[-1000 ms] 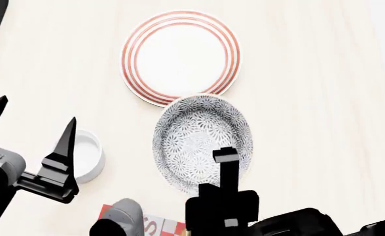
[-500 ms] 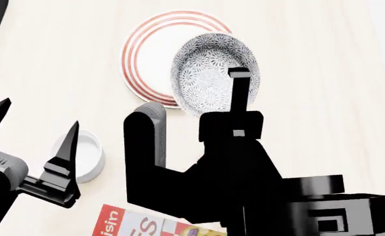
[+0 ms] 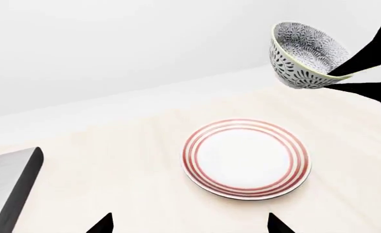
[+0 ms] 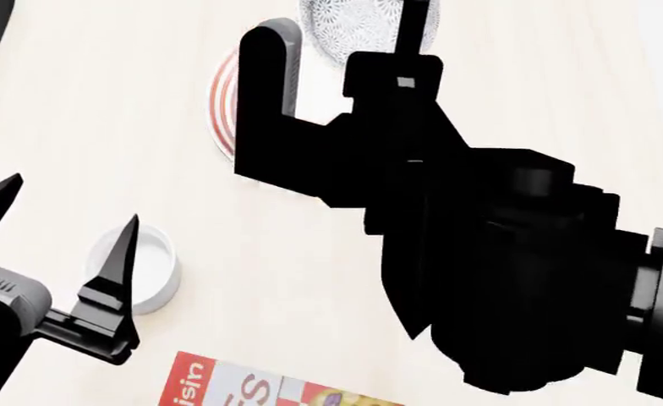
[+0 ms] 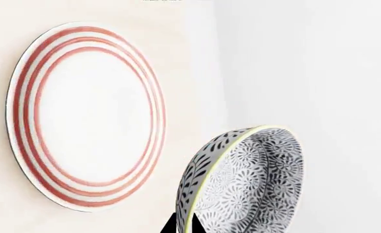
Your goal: Pick the akita bowl on the cookies box and place it on the plate.
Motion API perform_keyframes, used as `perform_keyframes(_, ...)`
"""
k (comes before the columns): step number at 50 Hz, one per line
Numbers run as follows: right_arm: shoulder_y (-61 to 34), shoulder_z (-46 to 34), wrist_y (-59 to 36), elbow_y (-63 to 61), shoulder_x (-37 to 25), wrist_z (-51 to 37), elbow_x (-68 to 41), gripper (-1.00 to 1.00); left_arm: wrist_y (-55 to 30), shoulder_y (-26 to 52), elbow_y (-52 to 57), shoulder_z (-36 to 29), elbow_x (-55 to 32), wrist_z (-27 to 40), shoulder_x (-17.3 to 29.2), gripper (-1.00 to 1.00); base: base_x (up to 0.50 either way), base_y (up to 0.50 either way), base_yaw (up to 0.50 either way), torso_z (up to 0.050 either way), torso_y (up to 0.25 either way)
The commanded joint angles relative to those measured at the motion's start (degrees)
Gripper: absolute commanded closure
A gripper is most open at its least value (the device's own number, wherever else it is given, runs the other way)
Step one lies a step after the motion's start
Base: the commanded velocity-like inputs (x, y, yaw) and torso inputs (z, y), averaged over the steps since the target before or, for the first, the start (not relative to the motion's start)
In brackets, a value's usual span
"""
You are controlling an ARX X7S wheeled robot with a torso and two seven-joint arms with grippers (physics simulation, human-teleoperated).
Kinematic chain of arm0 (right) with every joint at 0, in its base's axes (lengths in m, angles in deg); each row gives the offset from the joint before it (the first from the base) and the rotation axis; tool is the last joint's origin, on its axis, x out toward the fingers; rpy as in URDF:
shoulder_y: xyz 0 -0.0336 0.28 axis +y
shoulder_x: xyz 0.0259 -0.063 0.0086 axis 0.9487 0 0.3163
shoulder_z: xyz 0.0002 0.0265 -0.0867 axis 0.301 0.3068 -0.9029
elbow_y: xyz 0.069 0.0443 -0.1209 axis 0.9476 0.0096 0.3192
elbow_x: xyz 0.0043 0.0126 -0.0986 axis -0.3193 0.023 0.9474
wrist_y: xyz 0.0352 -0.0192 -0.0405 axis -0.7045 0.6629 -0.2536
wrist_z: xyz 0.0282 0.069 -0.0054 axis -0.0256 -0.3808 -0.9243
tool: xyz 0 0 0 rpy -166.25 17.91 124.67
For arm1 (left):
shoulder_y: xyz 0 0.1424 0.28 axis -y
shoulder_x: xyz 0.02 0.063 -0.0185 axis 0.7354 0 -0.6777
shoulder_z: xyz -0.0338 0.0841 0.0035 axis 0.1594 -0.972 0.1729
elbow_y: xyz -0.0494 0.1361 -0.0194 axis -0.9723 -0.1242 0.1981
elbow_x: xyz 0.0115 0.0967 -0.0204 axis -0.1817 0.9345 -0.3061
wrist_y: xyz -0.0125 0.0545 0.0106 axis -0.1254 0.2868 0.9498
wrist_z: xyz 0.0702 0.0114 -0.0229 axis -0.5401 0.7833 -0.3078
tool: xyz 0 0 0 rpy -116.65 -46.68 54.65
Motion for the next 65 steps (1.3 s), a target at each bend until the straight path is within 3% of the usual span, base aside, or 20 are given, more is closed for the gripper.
perform_keyframes(1,2.18,1.47,8.22,15.02,5.83,5.66,8.17,1.00,1.07,-0.50,0.00,0.93,1.43,-2.01,-0.98,-1.00,0.00,0.00,0.00,0.000,0.000)
perform_keyframes(36,11.90,1.57,24.31,41.90,17.85,12.37,13.26,1.00,2.22,-0.37,0.06,0.37,2.37,-1.66,-0.67,-1.00,0.00,0.00,0.00,0.000,0.000)
perform_keyframes(55,18.55,1.91,34.76,62.39,25.49,15.46,16.11,1.00,7.02,-2.24,-0.57,0.92,2.30,-4.05,0.12,-1.00,0.00,0.00,0.00,0.000,0.001)
perform_keyframes(65,17.85,1.30,32.59,58.46,23.95,15.49,16.91,1.00,8.75,-2.71,-0.97,0.79,2.92,-4.62,0.27,-1.00,0.00,0.00,0.00,0.008,-0.150)
